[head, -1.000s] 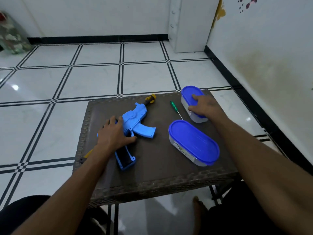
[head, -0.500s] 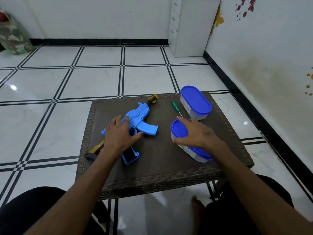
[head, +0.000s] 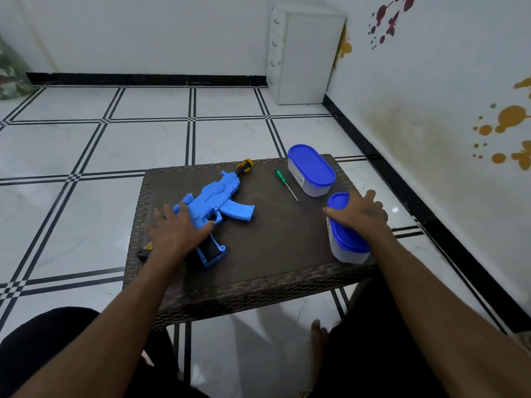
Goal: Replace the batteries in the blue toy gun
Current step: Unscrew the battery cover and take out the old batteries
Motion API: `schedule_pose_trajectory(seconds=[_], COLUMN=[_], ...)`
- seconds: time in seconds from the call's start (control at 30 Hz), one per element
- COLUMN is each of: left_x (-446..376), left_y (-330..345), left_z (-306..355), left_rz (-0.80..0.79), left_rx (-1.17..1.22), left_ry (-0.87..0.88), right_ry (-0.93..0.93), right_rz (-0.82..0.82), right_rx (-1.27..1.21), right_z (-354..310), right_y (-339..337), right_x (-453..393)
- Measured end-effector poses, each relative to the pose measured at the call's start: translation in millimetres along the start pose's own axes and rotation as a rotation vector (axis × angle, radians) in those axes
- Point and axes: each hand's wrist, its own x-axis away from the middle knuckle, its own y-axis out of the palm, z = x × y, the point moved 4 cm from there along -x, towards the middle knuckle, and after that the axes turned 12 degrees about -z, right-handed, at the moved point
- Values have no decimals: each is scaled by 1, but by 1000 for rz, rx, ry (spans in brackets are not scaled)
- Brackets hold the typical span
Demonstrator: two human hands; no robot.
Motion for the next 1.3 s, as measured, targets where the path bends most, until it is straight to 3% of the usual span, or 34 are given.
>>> schedule_pose_trajectory(seconds=[0.1, 0.3, 0.37, 0.47, 0.6, 0.73, 0.87, 1.3], left_x=[2, -1, -3, -8, -15, -25, -42, -47], left_y=[2, 2, 2, 2, -4, -21, -28, -16], left_z=[-1, 8, 15, 29, 39, 34, 45, 33], left_rz=[-61, -28, -21, -34, -23, 126, 154, 93], left_rx=[59, 49, 77, 94, 60, -4, -1, -26], left_ry=[-6, 11, 28, 42, 61, 132, 231, 293], right_ry=[27, 39, 5, -220, -379, -428, -427, -411], right_rz=[20, 14, 114, 307, 130, 28, -16, 121], right_rx=[-78, -63, 41, 186, 79, 177, 267, 195], right_z=[1, -4, -13, -52, -114, -159, -178, -185], right_y=[2, 8, 3, -7, -2, 12, 23, 17], right_x=[-6, -10, -7, -2, -18, -54, -97, -102])
